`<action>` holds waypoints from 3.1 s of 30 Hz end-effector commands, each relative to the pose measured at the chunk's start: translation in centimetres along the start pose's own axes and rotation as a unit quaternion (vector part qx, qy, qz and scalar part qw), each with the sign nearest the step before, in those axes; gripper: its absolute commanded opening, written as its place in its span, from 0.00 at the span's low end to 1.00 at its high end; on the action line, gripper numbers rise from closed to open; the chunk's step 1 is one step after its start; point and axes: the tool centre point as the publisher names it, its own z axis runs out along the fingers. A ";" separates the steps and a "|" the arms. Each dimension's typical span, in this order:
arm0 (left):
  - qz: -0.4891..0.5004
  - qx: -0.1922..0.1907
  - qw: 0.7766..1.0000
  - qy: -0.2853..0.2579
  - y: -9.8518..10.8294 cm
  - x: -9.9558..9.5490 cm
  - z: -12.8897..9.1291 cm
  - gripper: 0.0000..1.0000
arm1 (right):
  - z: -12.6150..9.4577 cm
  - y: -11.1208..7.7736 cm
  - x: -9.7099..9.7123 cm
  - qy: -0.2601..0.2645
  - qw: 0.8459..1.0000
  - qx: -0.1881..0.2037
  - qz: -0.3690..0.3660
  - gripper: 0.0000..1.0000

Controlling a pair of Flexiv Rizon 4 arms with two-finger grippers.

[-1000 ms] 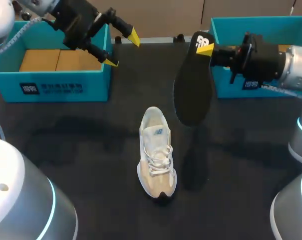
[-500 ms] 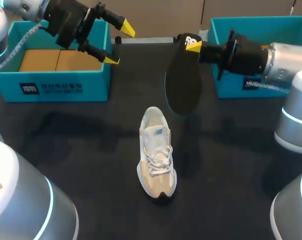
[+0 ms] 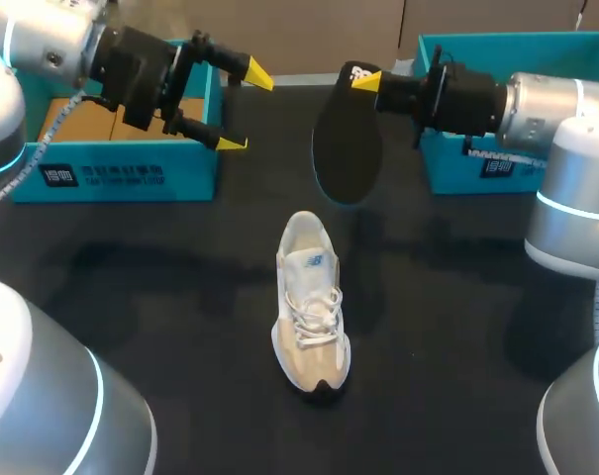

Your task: Take the shoe out of the shoebox, open the shoe tongue, remove and reinsert the insole, then place the shoe into the shoebox

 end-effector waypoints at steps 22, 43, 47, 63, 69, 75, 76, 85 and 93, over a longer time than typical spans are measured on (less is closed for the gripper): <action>0.009 -0.008 0.995 -0.100 1.6 2.0 2.0 1.00 | 3.5 0.5 -0.4 -0.023 0.997 -0.012 0.066 0.00; 0.066 -0.047 0.971 -0.226 2.5 1.6 3.9 1.00 | 6.4 -0.4 -1.6 -0.045 0.993 -0.008 0.108 0.00; 0.064 -0.042 0.970 -0.231 2.5 1.3 4.1 1.00 | 7.1 -0.1 -2.1 -0.050 0.992 -0.001 0.115 0.00; 0.065 -0.035 0.969 -0.234 2.2 1.3 4.5 0.44 | 7.6 0.5 -3.5 -0.074 0.988 0.005 0.136 0.00; 0.064 -0.035 0.970 -0.232 1.9 1.3 4.7 0.21 | 7.6 0.7 -3.7 -0.078 0.987 0.007 0.138 0.00; 0.062 -0.031 0.969 -0.236 1.6 1.1 5.0 0.00 | 7.6 0.8 -4.0 -0.078 0.987 0.007 0.139 0.00; 0.063 -0.030 0.969 -0.237 1.6 1.0 5.1 0.00 | 7.6 0.8 -4.0 -0.077 0.987 0.007 0.139 0.00; 0.059 -0.016 0.969 -0.238 1.2 0.8 4.9 0.00 | 7.0 0.0 -4.0 -0.067 0.993 -0.005 0.098 1.00; 0.059 -0.004 0.971 -0.231 0.7 0.7 4.3 0.00 | 5.2 -0.3 -4.5 -0.052 0.998 -0.004 0.044 1.00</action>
